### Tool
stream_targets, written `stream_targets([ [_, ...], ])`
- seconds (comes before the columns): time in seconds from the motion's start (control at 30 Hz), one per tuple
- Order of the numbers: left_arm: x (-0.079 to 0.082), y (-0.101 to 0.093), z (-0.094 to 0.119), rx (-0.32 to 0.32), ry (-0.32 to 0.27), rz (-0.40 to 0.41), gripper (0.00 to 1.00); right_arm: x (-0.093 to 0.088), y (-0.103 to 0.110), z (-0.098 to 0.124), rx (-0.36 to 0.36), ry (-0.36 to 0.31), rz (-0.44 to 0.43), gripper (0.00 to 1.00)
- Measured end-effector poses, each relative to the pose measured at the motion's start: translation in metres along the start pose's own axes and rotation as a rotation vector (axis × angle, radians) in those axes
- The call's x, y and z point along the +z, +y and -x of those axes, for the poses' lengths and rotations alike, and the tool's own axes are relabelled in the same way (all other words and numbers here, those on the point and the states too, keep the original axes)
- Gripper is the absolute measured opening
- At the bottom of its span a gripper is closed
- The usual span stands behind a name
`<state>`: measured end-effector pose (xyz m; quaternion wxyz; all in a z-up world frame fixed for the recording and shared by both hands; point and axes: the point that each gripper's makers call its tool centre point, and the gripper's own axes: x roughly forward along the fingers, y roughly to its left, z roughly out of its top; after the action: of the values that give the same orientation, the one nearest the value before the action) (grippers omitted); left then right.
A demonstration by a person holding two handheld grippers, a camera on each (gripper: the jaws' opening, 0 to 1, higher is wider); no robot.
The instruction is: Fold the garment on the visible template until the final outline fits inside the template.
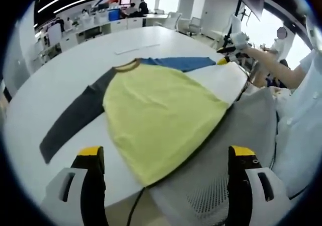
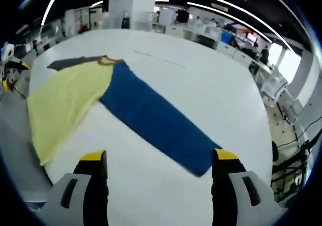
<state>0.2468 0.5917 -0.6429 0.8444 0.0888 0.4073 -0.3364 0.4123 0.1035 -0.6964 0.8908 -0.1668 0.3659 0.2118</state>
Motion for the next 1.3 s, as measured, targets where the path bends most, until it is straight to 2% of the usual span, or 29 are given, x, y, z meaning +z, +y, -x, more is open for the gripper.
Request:
stream_targets([
  [0.4,-0.001,-0.002,0.002,0.006,0.01,-0.003,0.99,-0.011,-0.018,-0.005,-0.029,0.017,-0.031,0.7],
  [0.5,-0.001,-0.003,0.003,0.009,0.012,-0.001,0.99,-0.015,-0.023,-0.008,-0.033,0.016,-0.035,0.63],
  [0.6,-0.005,-0.003,0.001,0.008,0.031,0.003,0.99,-0.022,-0.031,-0.009,-0.063,0.023,-0.064,0.61],
  [0.87,-0.004,-0.006,0.003,0.012,0.028,0.001,0.99,-0.027,-0.051,-0.006,-0.124,0.002,-0.103,0.53],
  [1.03,-0.001,-0.005,0.006,0.018,0.025,-0.005,0.99,-0.028,-0.059,-0.01,-0.124,-0.011,-0.114,0.46],
  [1.3,0.0,-0.006,0.008,0.023,0.024,-0.004,0.99,-0.036,-0.07,-0.02,-0.139,-0.016,-0.215,0.36],
])
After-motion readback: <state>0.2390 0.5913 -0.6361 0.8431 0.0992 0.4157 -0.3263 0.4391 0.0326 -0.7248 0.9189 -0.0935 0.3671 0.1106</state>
